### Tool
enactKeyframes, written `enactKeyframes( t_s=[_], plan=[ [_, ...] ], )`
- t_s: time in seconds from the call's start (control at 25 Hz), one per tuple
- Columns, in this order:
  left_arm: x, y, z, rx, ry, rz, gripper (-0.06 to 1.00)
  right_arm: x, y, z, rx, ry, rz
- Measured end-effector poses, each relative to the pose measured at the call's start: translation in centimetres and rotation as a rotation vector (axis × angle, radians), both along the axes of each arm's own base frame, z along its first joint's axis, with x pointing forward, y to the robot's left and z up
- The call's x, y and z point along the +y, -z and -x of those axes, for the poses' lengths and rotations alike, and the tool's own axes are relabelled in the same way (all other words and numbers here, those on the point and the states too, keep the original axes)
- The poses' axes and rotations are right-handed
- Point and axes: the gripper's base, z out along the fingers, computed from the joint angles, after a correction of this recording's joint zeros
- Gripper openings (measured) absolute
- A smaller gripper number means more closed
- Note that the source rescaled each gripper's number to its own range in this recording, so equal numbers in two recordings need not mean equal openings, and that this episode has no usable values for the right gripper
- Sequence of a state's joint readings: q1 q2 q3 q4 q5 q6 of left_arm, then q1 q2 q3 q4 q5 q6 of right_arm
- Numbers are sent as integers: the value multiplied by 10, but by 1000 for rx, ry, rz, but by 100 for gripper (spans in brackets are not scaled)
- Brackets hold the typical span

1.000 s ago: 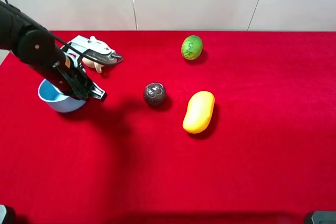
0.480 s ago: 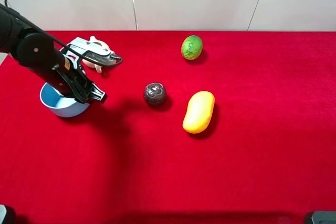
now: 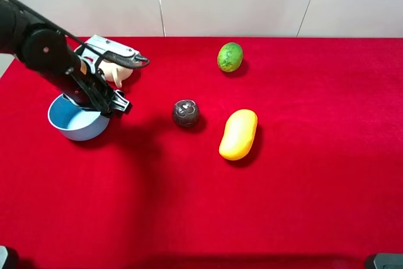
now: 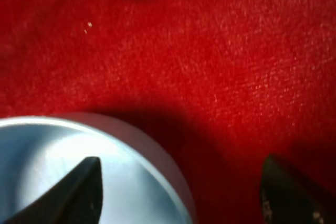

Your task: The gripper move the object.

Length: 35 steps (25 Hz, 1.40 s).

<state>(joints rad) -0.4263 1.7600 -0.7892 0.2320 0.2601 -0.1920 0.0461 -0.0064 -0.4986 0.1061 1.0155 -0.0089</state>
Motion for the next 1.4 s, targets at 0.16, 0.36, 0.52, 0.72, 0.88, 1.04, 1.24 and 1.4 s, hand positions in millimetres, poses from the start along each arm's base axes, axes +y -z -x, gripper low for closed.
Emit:
enactKeyframes(
  t_s=[0.16,0.36,0.52,0.72,0.88,1.04,1.24,1.4],
  plan=[
    [-1,-7,-4,26,-16,-23,69,0,0,0,0,0,0],
    [0,-26,-5,15,-39,-12,79,0,0,0,0,0,0],
    [3,-49,1,-24,-44,0,83,0,0,0,0,0,0],
    [8,-76,10,-79,-51,21,84,0,0,0,0,0,0],
    [12,-96,18,-116,-57,35,86,0,0,0,0,0,0],
    [17,-115,27,-138,-67,38,89,0,0,0,0,0,0],
    [24,-139,41,-187,-93,67,90,0,0,0,0,0,0],
    [30,-155,54,-221,-113,86,90,0,0,0,0,0,0]
  ],
)
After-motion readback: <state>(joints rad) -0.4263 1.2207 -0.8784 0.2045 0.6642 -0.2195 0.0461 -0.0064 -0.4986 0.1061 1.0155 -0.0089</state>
